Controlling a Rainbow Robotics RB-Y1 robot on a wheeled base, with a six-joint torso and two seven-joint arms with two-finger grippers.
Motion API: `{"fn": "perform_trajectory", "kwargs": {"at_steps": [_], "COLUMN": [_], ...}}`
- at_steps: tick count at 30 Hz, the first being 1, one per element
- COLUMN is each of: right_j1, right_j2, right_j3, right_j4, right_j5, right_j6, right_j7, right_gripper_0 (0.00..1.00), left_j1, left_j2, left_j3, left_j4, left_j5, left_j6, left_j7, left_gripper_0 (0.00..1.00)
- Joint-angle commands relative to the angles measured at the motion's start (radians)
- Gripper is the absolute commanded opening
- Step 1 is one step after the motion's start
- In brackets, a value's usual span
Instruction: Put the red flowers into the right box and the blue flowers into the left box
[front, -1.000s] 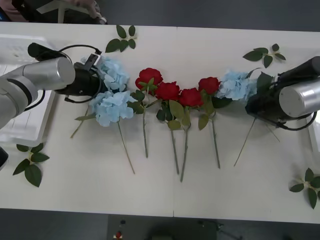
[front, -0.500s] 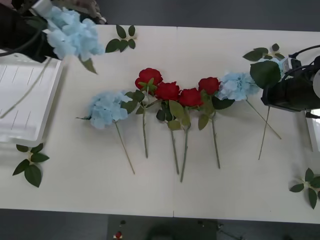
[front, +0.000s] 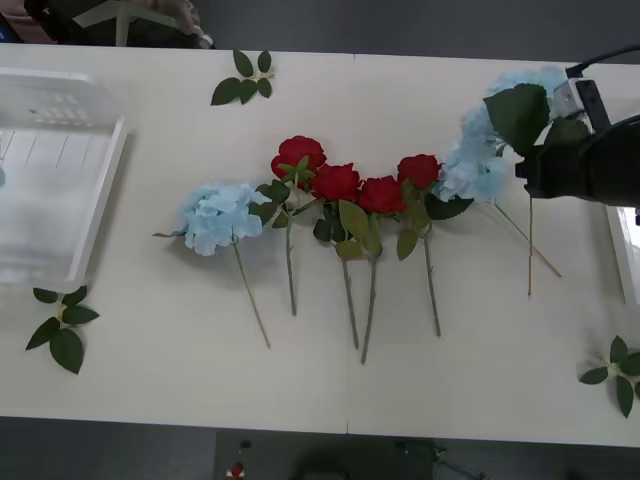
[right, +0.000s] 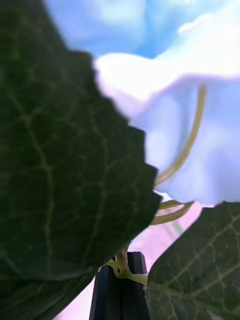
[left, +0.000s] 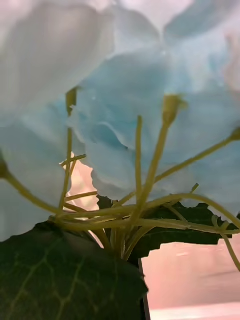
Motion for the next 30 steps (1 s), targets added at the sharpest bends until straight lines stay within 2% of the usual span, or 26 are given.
{"fn": "perform_trajectory", "kwargs": {"at_steps": [1,2,3,4,5,6,14,20,24,28,30], "right_j1": [0.009,0.009,0.007,0.006,0.002,-0.002,-0.067,-0.129,-0.183,-0.215,-0.235], "right_j2": [0.047,0.052,0.064,0.071,0.084,0.094,0.156,0.151,0.170,0.202,0.222], "right_j3": [-0.037,-0.037,-0.037,-0.037,-0.036,-0.036,0.066,0.224,0.325,0.356,0.356], "right_j4": [-0.042,-0.044,-0.044,-0.044,-0.044,-0.044,-0.044,-0.042,-0.041,-0.027,-0.008], "right_j5": [-0.181,-0.204,-0.262,-0.292,-0.319,-0.344,-0.505,-0.620,-0.606,-0.580,-0.580], "right_j6": [-0.006,-0.005,-0.005,-0.006,-0.006,-0.005,-0.043,-0.256,-0.380,-0.436,-0.436], "right_j7": [0.211,0.236,0.284,0.308,0.333,0.359,0.460,0.372,0.305,0.234,0.227], "right_gripper_0": [0.00,0.00,0.00,0.00,0.00,0.00,0.00,0.00,0.00,0.00,0.00], "left_j1": [-0.014,-0.014,-0.014,-0.014,-0.014,-0.014,-0.016,-0.016,0.020,0.115,0.151], "left_j2": [-0.059,-0.062,-0.065,-0.065,-0.065,-0.065,-0.025,-0.019,-0.123,-0.271,-0.350], "left_j3": [-0.010,-0.010,-0.010,-0.010,-0.010,-0.010,0.033,0.220,0.309,0.419,0.468], "left_j4": [0.077,0.084,0.088,0.086,0.084,0.080,-0.001,-0.077,-0.084,-0.109,-0.129], "left_j5": [-0.021,-0.025,-0.036,-0.039,-0.038,-0.035,0.148,0.614,0.795,0.792,0.731], "left_j6": [-0.030,-0.033,-0.038,-0.038,-0.038,-0.036,0.004,0.208,0.241,0.211,0.186], "left_j7": [-0.031,-0.031,-0.031,-0.031,-0.032,-0.034,-0.080,-0.196,-0.233,-0.256,-0.310], "left_gripper_0": [0.02,0.02,0.46,0.72,0.91,1.00,1.00,1.00,1.00,1.00,1.00]}}
